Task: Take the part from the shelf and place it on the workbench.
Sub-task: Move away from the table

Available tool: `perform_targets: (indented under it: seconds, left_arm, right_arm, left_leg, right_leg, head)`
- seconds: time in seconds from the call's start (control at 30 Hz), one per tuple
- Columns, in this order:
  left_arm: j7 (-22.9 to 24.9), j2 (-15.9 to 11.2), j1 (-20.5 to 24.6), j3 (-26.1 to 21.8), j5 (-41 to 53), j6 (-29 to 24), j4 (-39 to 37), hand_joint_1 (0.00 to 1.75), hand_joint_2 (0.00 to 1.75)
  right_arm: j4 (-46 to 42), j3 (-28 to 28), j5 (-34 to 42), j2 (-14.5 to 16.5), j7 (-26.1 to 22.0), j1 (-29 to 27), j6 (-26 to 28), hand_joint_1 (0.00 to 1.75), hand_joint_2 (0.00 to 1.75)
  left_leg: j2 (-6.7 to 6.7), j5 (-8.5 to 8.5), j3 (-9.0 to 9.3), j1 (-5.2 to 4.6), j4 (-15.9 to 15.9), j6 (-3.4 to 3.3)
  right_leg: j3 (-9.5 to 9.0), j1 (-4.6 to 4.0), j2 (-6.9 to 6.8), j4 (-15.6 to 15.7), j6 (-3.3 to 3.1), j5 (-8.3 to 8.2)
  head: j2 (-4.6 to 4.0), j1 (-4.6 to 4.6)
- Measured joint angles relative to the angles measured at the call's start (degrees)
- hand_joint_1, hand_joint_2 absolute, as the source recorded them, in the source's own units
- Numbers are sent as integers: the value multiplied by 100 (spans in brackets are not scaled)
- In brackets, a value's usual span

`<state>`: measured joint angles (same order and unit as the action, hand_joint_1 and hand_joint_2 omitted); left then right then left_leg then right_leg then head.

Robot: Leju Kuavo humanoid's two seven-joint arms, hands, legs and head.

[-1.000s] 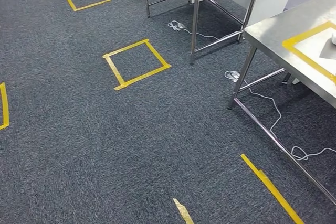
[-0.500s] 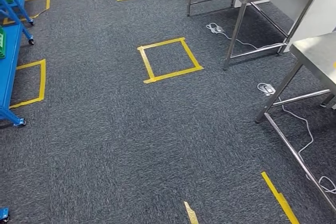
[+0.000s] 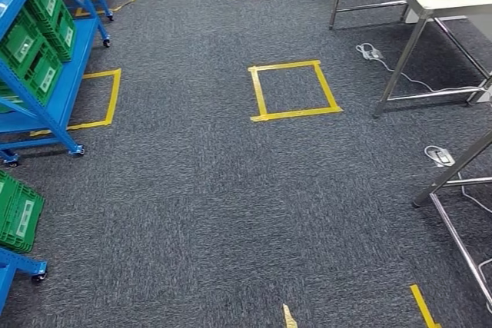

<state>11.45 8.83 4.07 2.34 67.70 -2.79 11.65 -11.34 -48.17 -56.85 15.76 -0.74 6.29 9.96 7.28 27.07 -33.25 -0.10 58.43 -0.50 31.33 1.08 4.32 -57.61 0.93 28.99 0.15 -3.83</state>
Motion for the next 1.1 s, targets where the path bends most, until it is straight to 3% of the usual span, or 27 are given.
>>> perform_targets:
  seconds: [0.07, 0.1, 0.17, 0.2, 0.23, 0.27, 0.33, 0.4, 0.43, 0.5, 0.57, 0.63, 0.67, 0.7, 0.73, 0.77, 0.8, 0.83, 0.87, 0.93, 1.0, 1.03, 1.1]
  left_arm:
    - [21, -10, 0, -8, -38, -85, 0, 0, 0]
    - [30, -14, 0, -16, -67, -138, 0, 0, 0]
    - [41, -26, 10, -39, -116, -202, 0, 0, 0]
    - [56, -33, 14, -53, -136, -209, 0, 0, 0]
    - [80, -39, 16, -65, -149, -203, 0, 0, 0]
    - [109, -43, 13, -74, -156, -189, 0, 0, 0]
    - [170, -43, -8, -84, -164, -155, 0, 0, 0]
    - [187, -46, -34, -95, -165, -157, 0, 0, 0]
    - [167, -47, -56, -102, -167, -198, 0, 0, 0]
    - [99, -46, -101, -127, -171, -323, 0, 0, 0]
    - [61, -43, -113, -159, -188, -419, 0, 0, 0]
    - [50, -40, -109, -190, -217, -467, 0, 0, 0]
    - [47, -39, -111, -204, -232, -479, 0, 0, 0]
    - [43, -39, -115, -217, -240, -484, 0, 0, 0]
    - [42, -38, -118, -230, -246, -486, 0, 0, 0]
    - [40, -36, -118, -240, -252, -485, 0, 0, 0]
    - [40, -31, -114, -250, -256, -481, 0, 0, 0]
    - [40, -22, -110, -257, -259, -470, 0, 0, 0]
    - [42, -14, -101, -263, -259, -453, 0, 0, 0]
    - [53, -1, -90, -278, -245, -401, 0, 0, 0]
    - [51, 3, -92, -301, -231, -371, 0, 0, 0]
    - [30, 5, -93, -310, -230, -375, 0, 0, 0]
    - [-17, 8, -85, -320, -230, -412, 0, 0, 0]
  right_arm:
    - [0, -2, 122, 9, -113, 5, 35, 0, 0]
    - [0, -10, 170, 9, -154, 0, 50, 0, 0]
    - [0, -21, 180, 6, -173, -27, 57, 0, 0]
    - [0, -22, 166, 4, -167, -39, 53, 0, 0]
    - [0, -21, 150, 3, -163, -42, 46, 0, 0]
    - [0, -21, 141, 2, -161, -39, 40, 0, 0]
    - [0, -20, 124, 2, -178, -30, 25, 0, 0]
    - [0, -20, 104, 2, -222, -26, 11, 0, 0]
    - [0, -19, 89, 2, -243, -23, 8, 0, 0]
    - [0, -12, 64, 3, -261, -2, 2, 0, 0]
    - [0, 2, 38, 4, -244, 23, -11, 0, 0]
    - [0, 13, -3, 3, -199, 24, -36, 0, 0]
    - [0, 15, -25, 2, -175, 16, -49, 0, 0]
    - [0, 19, -44, 1, -157, 7, -62, 0, 0]
    - [0, 27, -68, 1, -147, 2, -72, 0, 0]
    - [0, 42, -96, 0, -149, 3, -81, 0, 0]
    - [0, 63, -131, 0, -147, 10, -90, 0, 0]
    - [0, 91, -172, 0, -137, 19, -97, 0, 0]
    - [0, 118, -207, 1, -120, 28, -103, 0, 0]
    - [0, 165, -257, 1, -58, 54, -107, 0, 0]
    - [0, 206, -277, 3, -20, 75, -103, 0, 0]
    - [0, 224, -283, 5, -19, 81, -102, 0, 0]
    - [0, 251, -292, 9, -11, 90, -105, 0, 0]
  left_leg:
    - [-285, 178, -120, -10, 285, 60]
    - [-472, 351, -256, -9, 597, 84]
    - [-613, 677, -574, 9, 1318, 129]
    - [-635, 731, -652, 17, 1528, 143]
    - [-658, 669, -621, 23, 1520, 152]
    - [-697, 516, -488, 28, 1303, 153]
    - [-939, 170, -86, 9, 544, 131]
    - [-1177, 72, 130, -38, 60, 63]
    - [-1211, 106, 131, -63, 12, 26]
    - [-1088, 95, 114, -55, -26, -44]
    - [-951, 72, 127, -29, -57, -116]
    - [-802, 61, 134, -16, -64, -174]
    - [-720, 60, 134, -17, -62, -188]
    - [-634, 62, 138, -18, -60, -193]
    - [-544, 65, 146, -18, -58, -194]
    - [-455, 70, 161, -16, -57, -190]
    - [-368, 78, 180, -13, -56, -180]
    - [-291, 90, 190, -10, -52, -164]
    - [-219, 102, 187, -10, -40, -142]
    - [-98, 96, 140, 9, -32, -77]
    - [-20, 85, 104, 33, -33, -9]
    - [-93, 117, 85, 31, 11, 19]
    - [-393, 347, -86, 22, 403, 76]
  right_leg:
    - [-51, 6, -182, 49, -74, -7]
    - [-73, -3, -287, 58, -104, 2]
    - [-98, -21, -496, 58, -135, 35]
    - [-111, -27, -597, 58, -137, 51]
    - [-127, -30, -686, 57, -133, 66]
    - [-148, -31, -764, 57, -125, 82]
    - [-188, -47, -894, 55, -90, 121]
    - [-210, -82, -1008, 48, -34, 158]
    - [-215, -98, -1070, 52, -6, 170]
    - [-239, -99, -1140, 54, 54, 207]
    - [-146, -79, -901, -175, 104, 382]
    - [208, -63, -569, -896, 122, 727]
    - [437, -61, -496, -1317, 124, 871]
    - [622, -60, -461, -1616, 124, 921]
    - [715, -59, -445, -1698, 119, 847]
    - [694, -57, -429, -1538, 110, 659]
    - [571, -52, -375, -1180, 96, 398]
    - [413, -42, -228, -772, 78, 172]
    - [253, -26, -81, -400, 62, 27]
    - [92, -13, 120, -55, 33, -36]
    - [50, -18, 19, 2, -5, -39]
    - [25, -14, -53, 30, -34, -45]
    - [-30, -8, -236, 81, -105, -42]
  head:
    - [0, -25]
    - [0, -37]
    - [0, -47]
    - [0, -47]
    - [0, -47]
    - [0, -48]
    - [0, -48]
    - [1, -41]
    - [1, -37]
    - [1, -28]
    - [1, -9]
    - [0, 12]
    - [0, 14]
    - [0, 12]
    - [0, 13]
    - [0, 13]
    - [0, 14]
    - [0, 14]
    - [0, 12]
    - [0, 7]
    - [0, 4]
    - [0, -1]
    - [0, -16]
